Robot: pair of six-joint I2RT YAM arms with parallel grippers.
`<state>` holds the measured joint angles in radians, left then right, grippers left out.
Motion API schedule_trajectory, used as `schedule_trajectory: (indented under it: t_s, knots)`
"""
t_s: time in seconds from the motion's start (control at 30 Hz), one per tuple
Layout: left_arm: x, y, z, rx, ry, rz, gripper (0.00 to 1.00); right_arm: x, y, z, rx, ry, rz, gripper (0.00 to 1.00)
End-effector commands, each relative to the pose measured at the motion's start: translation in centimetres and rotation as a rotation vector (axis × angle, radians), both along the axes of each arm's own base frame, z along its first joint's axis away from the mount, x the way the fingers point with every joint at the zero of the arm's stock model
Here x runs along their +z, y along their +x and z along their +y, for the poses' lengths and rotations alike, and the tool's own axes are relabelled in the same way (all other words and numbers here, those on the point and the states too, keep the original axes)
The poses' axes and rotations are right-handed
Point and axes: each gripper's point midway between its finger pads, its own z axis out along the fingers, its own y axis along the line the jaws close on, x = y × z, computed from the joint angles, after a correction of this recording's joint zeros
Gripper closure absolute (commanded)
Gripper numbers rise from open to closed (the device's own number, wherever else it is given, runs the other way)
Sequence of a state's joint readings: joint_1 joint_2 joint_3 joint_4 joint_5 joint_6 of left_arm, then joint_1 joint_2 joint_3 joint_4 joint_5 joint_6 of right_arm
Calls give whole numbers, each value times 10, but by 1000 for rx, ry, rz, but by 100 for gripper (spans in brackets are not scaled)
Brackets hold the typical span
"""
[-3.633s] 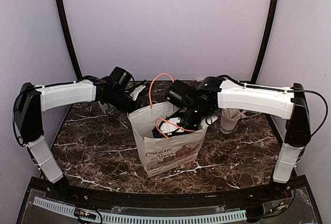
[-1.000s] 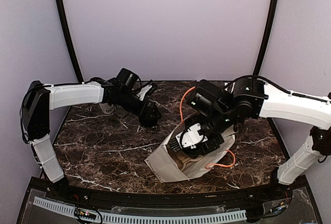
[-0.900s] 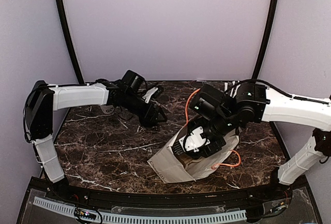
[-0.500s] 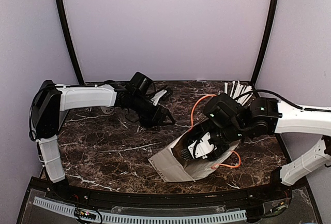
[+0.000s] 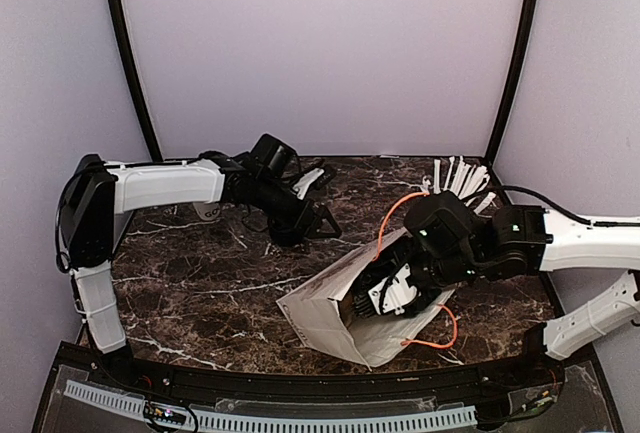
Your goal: Pack the takeout coffee
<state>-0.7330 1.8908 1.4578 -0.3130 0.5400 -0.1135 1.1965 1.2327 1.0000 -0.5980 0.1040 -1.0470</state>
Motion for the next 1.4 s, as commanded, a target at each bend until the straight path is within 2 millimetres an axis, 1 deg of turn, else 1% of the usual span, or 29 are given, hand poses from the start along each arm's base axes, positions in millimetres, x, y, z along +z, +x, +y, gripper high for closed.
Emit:
schedule_trajectory:
  t_s: [0.0, 0.03, 0.07, 0.13, 0.17, 0.2, 0.23, 0.27, 0.3, 0.33, 0.37, 0.4, 0.43, 0.47, 0.5, 0.53, 0.57, 0.6, 0.67, 0.7, 0.73, 0.8, 0.87, 0.93, 0.97, 1.0, 1.13, 1.27, 1.37]
  knots:
    - [-7, 4, -15, -19, -42, 47, 17, 12, -7, 3, 60, 74, -49, 43]
    - [-5, 7, -17, -19, -44, 42, 18, 14, -7, 3, 61, 81, -49, 43]
    - [-10, 9, -17, -10, -24, 40, 18, 14, -8, 4, 58, 83, -39, 43]
    - [-6, 16, -12, 15, 16, 3, 18, 14, -9, 5, 41, 84, -16, 43]
    - [3, 17, -8, 20, 38, -17, 18, 13, -9, 5, 32, 79, -5, 43]
    - [7, 24, -1, 56, 79, -51, 18, 12, -8, 5, 26, 73, 2, 43]
    - [24, 24, 5, 68, 100, -72, 18, 13, -8, 6, 18, 75, 7, 43]
    - [32, 28, 13, 100, 129, -98, 18, 15, -7, 8, 9, 79, 12, 43]
    - [54, 23, 21, 114, 131, -113, 18, 18, -6, 10, -2, 87, 18, 43]
    - [69, 22, 25, 132, 131, -134, 18, 20, -4, 13, -17, 92, 30, 43]
    - [90, 11, 35, 140, 124, -148, 18, 23, -4, 16, -28, 99, 44, 43]
    - [100, 5, 38, 138, 119, -157, 18, 26, -4, 20, -38, 105, 63, 43]
    - [121, -11, 45, 126, 100, -180, 18, 28, -4, 23, -46, 110, 79, 43]
    - [129, -21, 47, 112, 89, -187, 18, 30, -5, 25, -52, 112, 95, 43]
    - [148, -42, 48, 74, 56, -207, 18, 31, -5, 28, -58, 116, 112, 43]
    - [153, -53, 49, 54, 45, -212, 18, 32, -6, 30, -58, 120, 128, 42]
    - [170, -72, 50, 25, 10, -230, 18, 32, -7, 32, -57, 120, 140, 42]
    - [180, -82, 54, 15, -11, -240, 18, 31, -7, 33, -57, 114, 149, 42]
    - [189, -105, 54, -22, -43, -219, 18, 31, -7, 36, -65, 107, 167, 42]
    - [189, -117, 51, -49, -48, -193, 18, 32, -5, 38, -74, 106, 174, 42]
    - [192, -124, 51, -59, -54, -185, 18, 34, -5, 40, -80, 109, 193, 42]
    - [192, -149, 47, -111, -46, -169, 18, 37, -3, 45, -96, 114, 237, 42]
    - [191, -161, 45, -126, -42, -163, 18, 39, -1, 48, -110, 108, 274, 42]
    - [184, -166, 45, -119, -12, -151, 18, 42, 2, 52, -122, 96, 306, 42]
    - [180, -163, 47, -99, 12, -159, 18, 44, 4, 54, -128, 93, 321, 42]
    - [175, -165, 47, -94, 36, -146, 18, 43, 6, 57, -133, 77, 341, 42]
    - [156, -153, 53, -22, 140, -164, 18, 53, 16, 68, -156, 52, 395, 43]
    - [143, -136, 62, 50, 235, -206, 21, 47, 19, 67, -159, 16, 420, 44]
    - [139, -132, 65, 63, 268, -215, 22, 47, 18, 64, -142, 22, 402, 44]
